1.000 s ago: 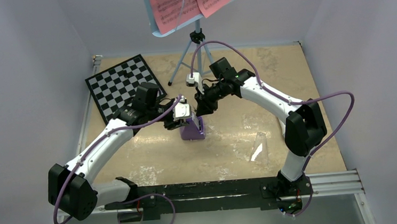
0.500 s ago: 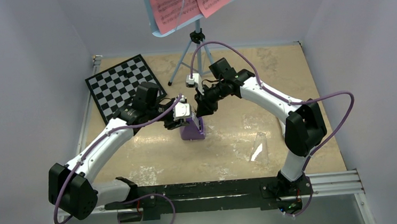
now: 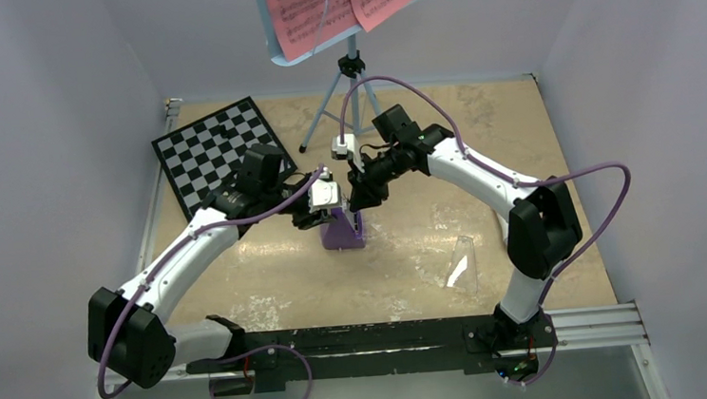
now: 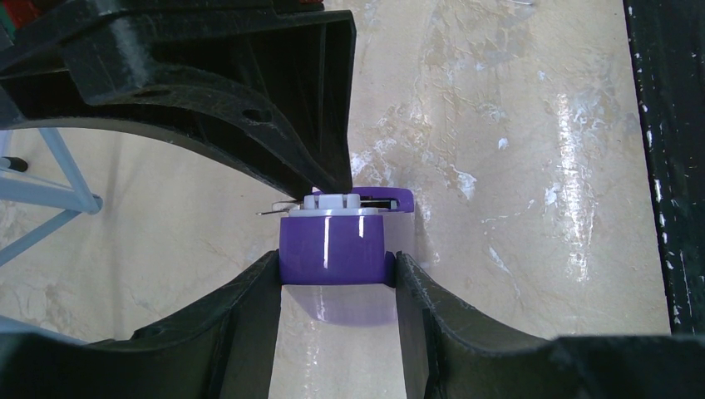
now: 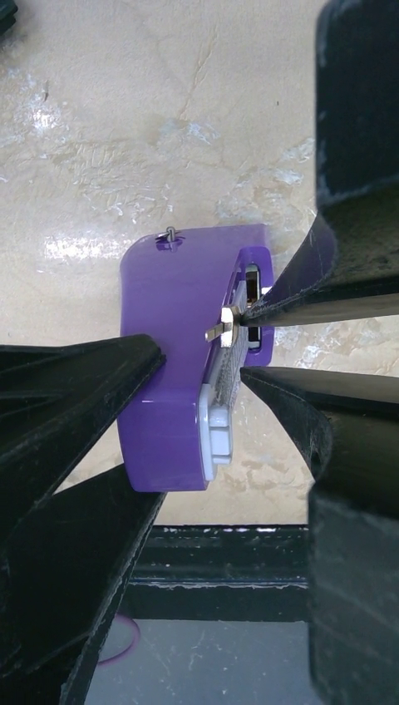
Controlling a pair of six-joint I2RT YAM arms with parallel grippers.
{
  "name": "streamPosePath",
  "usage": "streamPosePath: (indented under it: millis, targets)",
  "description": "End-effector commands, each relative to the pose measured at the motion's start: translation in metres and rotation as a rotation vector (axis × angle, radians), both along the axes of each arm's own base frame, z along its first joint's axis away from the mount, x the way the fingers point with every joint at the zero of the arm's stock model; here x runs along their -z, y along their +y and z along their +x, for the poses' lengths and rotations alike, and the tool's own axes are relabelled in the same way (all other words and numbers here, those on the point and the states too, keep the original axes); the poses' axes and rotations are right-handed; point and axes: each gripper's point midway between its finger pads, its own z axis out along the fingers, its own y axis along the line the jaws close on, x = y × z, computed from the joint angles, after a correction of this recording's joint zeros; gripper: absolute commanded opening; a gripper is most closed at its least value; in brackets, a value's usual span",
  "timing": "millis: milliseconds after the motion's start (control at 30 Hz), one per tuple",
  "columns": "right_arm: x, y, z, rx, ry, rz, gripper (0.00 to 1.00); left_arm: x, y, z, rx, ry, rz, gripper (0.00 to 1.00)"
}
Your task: Pack up the instrument practice props
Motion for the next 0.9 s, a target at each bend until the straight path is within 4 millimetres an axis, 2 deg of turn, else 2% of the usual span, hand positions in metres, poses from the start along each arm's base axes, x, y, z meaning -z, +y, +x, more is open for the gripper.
streamPosePath:
  millis: [0, 433, 867]
  targets:
    - [-0.024, 0.006, -0.014, -0.063, -0.043, 0.074, 0.28, 0.025, 0.009, -0.002, -0.016, 0.062, 0.077, 0.00]
    - [-0.025, 0.006, -0.018, -0.066, -0.031, 0.082, 0.28, 0.027, 0.009, 0.001, -0.025, 0.078, 0.082, 0.00]
    - [-0.028, 0.005, -0.033, -0.099, 0.002, 0.088, 0.28, 0.030, 0.008, 0.008, -0.063, 0.091, 0.088, 0.00]
